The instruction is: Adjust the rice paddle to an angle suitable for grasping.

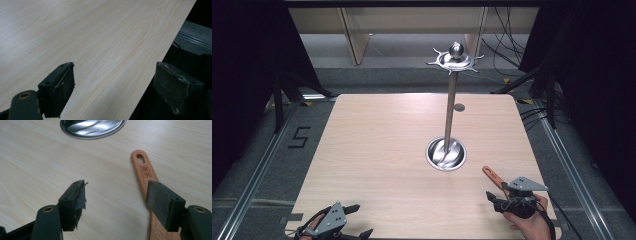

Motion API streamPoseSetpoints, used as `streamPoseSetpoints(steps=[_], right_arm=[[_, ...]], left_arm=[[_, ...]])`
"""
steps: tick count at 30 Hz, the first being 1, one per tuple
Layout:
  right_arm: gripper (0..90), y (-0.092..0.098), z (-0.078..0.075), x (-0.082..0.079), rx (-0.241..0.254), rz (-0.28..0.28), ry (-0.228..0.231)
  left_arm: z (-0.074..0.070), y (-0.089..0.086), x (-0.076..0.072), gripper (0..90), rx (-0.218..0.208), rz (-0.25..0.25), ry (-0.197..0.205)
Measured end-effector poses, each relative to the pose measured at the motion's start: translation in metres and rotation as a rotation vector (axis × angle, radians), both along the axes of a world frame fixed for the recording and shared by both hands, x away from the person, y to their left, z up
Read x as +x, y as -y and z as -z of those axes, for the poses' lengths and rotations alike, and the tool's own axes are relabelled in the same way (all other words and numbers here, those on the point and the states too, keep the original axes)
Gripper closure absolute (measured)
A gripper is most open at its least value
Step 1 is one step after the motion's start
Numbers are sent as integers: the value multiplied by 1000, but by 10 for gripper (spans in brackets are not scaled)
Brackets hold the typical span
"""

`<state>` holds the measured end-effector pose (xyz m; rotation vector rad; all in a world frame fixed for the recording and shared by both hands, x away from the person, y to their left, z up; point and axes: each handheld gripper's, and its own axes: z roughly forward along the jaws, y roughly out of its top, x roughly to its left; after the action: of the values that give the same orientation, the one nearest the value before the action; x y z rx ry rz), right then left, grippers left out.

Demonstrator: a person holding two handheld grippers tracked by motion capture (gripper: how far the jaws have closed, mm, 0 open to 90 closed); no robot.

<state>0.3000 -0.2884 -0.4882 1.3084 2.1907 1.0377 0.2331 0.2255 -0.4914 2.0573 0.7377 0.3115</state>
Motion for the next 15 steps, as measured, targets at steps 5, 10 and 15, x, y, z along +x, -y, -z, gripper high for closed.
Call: streamPoseSetpoints(steps=[5,10,15], right_arm=[[329,-1,-1,2,-2,-1,-5],[330,-2,-2,8,-18,-24,-11],[334,-3,-5,9,-5,18,-20]], left_arm=[[0,0,0,163,-2,-2,0],[1,1,0,163,-7,-5,6],[-2,-2,1,163,49,12,6]])
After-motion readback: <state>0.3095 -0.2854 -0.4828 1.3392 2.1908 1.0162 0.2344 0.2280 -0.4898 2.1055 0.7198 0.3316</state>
